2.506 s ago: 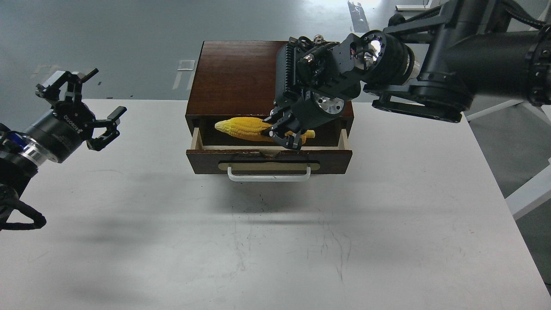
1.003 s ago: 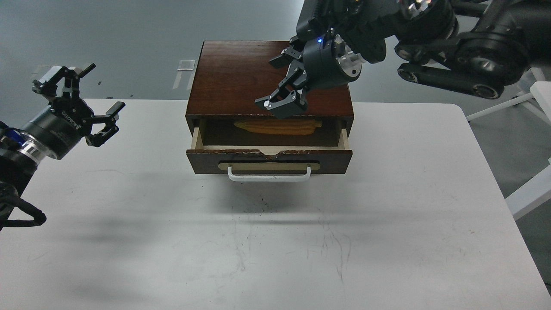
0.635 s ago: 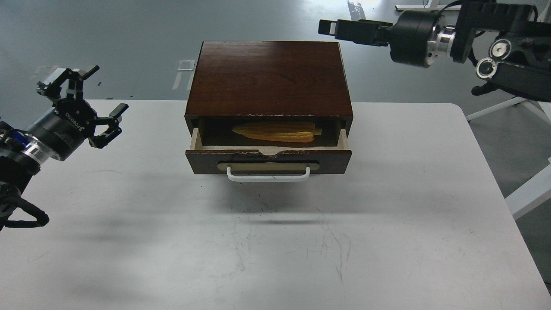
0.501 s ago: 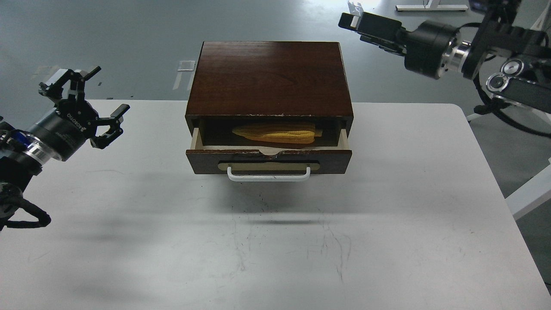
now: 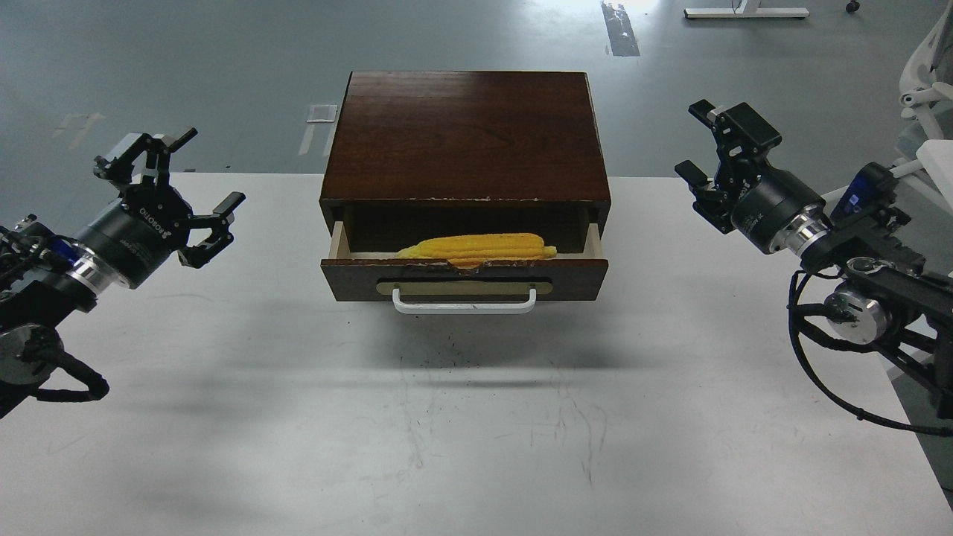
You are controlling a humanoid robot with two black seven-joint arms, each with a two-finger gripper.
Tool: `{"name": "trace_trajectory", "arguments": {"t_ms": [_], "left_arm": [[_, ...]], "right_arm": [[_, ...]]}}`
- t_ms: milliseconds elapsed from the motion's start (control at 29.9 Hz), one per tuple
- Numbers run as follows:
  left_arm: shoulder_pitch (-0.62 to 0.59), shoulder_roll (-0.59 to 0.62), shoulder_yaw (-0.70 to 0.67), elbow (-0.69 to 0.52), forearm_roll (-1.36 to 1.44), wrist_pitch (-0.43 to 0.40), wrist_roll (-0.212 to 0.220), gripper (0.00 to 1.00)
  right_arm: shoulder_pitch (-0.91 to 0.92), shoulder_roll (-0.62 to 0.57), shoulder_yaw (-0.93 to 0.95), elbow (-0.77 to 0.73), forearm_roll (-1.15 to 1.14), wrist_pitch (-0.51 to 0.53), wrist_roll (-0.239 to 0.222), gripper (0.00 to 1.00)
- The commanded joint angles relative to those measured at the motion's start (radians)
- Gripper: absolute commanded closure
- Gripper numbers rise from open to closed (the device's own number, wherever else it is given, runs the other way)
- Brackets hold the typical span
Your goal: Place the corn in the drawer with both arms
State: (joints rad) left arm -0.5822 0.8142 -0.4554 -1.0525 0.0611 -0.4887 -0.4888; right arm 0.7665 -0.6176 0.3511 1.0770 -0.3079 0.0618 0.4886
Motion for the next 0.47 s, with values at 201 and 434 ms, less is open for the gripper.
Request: {"name": "trace_trajectory", "arguments": {"t_ms": [201, 434], "left_arm": [[0.007, -0.033, 0.001, 0.011, 0.005, 0.0, 0.0, 0.01], [0.007, -0.038, 0.001, 0.011, 0.005, 0.0, 0.0, 0.01]], "right_arm": [[-0.096, 0.101, 0.081, -0.049, 0.007, 0.0, 0.0, 0.0], [-0.099, 0.101, 0.08, -0.046, 0.009, 0.003, 0.0, 0.0]]}}
